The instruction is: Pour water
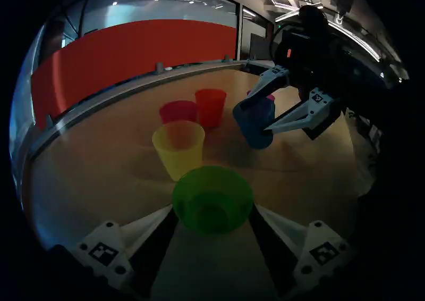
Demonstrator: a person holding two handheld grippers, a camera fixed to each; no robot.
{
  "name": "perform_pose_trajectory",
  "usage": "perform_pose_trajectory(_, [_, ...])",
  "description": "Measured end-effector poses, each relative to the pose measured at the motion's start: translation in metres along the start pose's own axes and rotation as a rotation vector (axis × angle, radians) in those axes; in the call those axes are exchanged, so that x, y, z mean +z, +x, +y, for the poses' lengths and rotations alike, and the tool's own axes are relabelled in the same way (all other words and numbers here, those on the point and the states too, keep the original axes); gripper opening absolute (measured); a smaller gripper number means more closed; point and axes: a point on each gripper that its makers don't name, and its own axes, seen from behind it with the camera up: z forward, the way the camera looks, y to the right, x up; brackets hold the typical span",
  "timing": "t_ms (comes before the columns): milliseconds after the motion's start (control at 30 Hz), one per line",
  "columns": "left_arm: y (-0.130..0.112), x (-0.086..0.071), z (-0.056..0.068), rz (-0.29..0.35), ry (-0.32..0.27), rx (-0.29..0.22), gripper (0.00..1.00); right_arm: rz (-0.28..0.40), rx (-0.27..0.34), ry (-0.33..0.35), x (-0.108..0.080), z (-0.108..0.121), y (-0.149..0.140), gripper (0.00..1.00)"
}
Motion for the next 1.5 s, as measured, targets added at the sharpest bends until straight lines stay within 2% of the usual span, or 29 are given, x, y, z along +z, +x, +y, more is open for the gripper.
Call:
perform_pose_trajectory(267, [-0.01, -0.009, 0.0, -0.025, 0.003, 0.0, 0.91, -0.009, 0.003, -0.003, 0.006, 0.001, -0.01, 0.92])
perform_pose_trajectory(467, [-0.015, -0.018, 0.002, -0.017, 0.011, -0.01, 0.91, 0.0, -0.017, -0.006, 0.006, 0.0, -0.013, 0.92])
perform_pose_trajectory(667, [-0.012, -0.031, 0.006, 0.023, 0.027, -0.019, 0.91, 0.011, -0.043, -0.007, 0.001, -0.002, -0.017, 0.92])
perform_pose_trajectory(967, [-0.017, -0.045, -0.001, 0.03, 0.053, -0.052, 0.91, 0.008, -0.042, -0.01, -0.012, -0.002, -0.027, 0.93])
perform_pose_trajectory(1167, [-0.015, -0.047, 0.004, 0.037, 0.048, -0.054, 0.91, 0.005, -0.027, -0.011, -0.016, -0.002, -0.032, 0.93])
perform_pose_trajectory(1367, [-0.015, -0.048, 0.009, 0.036, 0.05, -0.038, 0.91, 0.005, -0.016, -0.013, -0.017, -0.002, -0.035, 1.0])
perform_pose_trajectory(1500, [-0.012, -0.051, 0.01, 0.043, 0.053, -0.034, 0.91, 0.012, -0.012, -0.021, -0.02, -0.001, -0.033, 1.0])
